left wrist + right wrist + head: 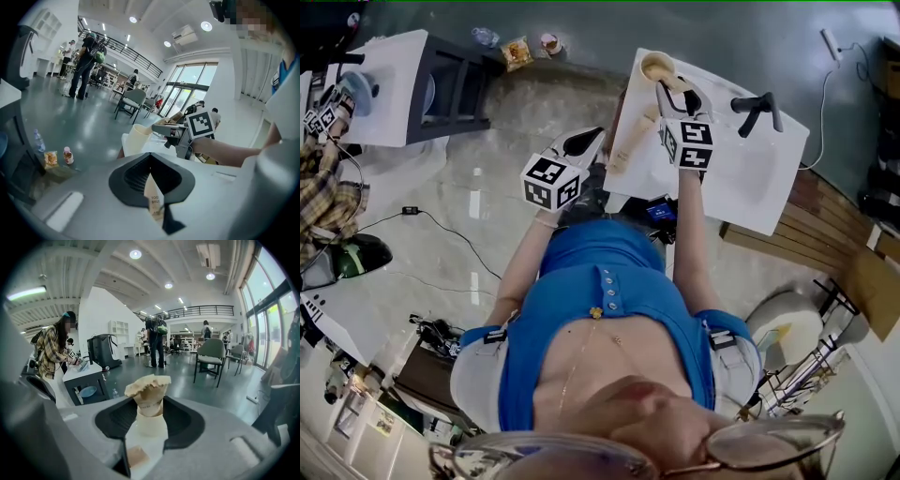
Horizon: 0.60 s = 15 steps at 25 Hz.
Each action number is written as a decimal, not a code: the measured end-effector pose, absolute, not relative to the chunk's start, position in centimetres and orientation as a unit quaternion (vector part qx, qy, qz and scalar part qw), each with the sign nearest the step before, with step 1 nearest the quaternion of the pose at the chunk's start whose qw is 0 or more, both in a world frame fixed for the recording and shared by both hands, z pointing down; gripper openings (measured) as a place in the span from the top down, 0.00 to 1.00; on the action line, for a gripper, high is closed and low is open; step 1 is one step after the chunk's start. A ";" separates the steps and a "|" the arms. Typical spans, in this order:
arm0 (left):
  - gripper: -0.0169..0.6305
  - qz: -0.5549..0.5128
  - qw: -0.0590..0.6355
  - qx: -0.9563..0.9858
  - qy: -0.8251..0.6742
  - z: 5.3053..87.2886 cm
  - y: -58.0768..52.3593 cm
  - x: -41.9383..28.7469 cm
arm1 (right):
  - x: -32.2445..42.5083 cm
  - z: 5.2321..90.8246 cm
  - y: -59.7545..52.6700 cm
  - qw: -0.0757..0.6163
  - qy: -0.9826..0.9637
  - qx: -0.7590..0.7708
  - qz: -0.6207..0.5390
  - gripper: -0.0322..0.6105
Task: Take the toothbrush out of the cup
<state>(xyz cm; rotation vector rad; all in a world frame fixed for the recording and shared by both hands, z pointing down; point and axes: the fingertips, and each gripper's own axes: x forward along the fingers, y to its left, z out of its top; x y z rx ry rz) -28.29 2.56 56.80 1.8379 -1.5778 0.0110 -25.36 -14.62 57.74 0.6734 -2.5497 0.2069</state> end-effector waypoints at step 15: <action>0.97 0.000 0.339 0.725 -0.600 55.9 2.4 -27.6 | -25.1 54.9 -14.5 0.215 -0.942 0.254 0.039 0.80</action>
